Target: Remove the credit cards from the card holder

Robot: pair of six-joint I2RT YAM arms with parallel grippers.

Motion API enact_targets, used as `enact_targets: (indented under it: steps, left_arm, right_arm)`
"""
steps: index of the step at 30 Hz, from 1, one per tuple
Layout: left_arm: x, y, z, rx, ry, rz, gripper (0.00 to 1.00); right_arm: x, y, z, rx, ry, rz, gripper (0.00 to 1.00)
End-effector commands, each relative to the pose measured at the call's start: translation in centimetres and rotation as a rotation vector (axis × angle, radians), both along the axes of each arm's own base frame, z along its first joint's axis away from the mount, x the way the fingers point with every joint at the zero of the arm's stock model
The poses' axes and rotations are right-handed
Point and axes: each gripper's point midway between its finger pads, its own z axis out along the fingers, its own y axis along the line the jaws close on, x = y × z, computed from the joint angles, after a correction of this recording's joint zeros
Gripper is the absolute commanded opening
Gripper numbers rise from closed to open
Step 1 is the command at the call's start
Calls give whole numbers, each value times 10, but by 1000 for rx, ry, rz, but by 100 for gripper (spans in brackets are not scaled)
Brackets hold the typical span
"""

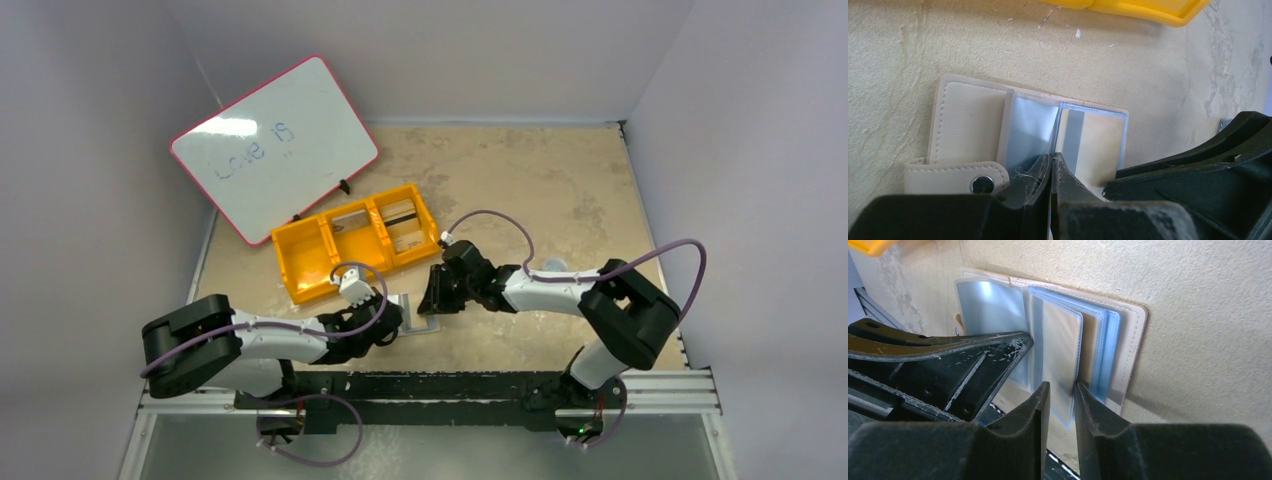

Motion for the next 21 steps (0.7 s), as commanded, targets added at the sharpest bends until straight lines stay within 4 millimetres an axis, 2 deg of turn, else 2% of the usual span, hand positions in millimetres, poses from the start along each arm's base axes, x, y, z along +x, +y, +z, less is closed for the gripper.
enact_targets:
  steps: [1, 4, 7, 10, 12, 13, 15, 17, 20, 21]
  left_arm:
    - [-27, 25, -41, 131, 125, -53, 0]
    - [-28, 26, -42, 126, 125, -50, 0]
    - [-27, 26, -41, 115, 120, -49, 0]
    - [-26, 24, -36, 89, 102, -46, 0]
    - [-24, 26, -31, 71, 90, -33, 0]
    - [-23, 27, -28, 55, 81, -23, 0]
    - [-23, 30, -24, 25, 67, -8, 0]
    - [-23, 33, -22, 3, 57, 1, 0]
    - [-23, 35, -21, -12, 52, 7, 0]
    - [-23, 35, -20, -10, 52, 8, 0]
  right_arm:
    - [-6, 12, 3, 52, 22, 53, 27]
    - [-10, 14, 3, 81, 56, 37, 26]
    - [-5, 18, 16, 137, 24, 16, 23]
    - [2, 24, 32, 211, -12, -13, 14]
    - [6, 23, 31, 210, -12, -23, 5]
    - [6, 22, 29, 205, -5, -23, 6]
    - [5, 17, 20, 179, 19, -26, 17]
    - [5, 13, 18, 180, 21, -36, 19]
    - [6, 6, 15, 182, 26, -60, 28]
    - [7, 4, 15, 182, 26, -63, 27]
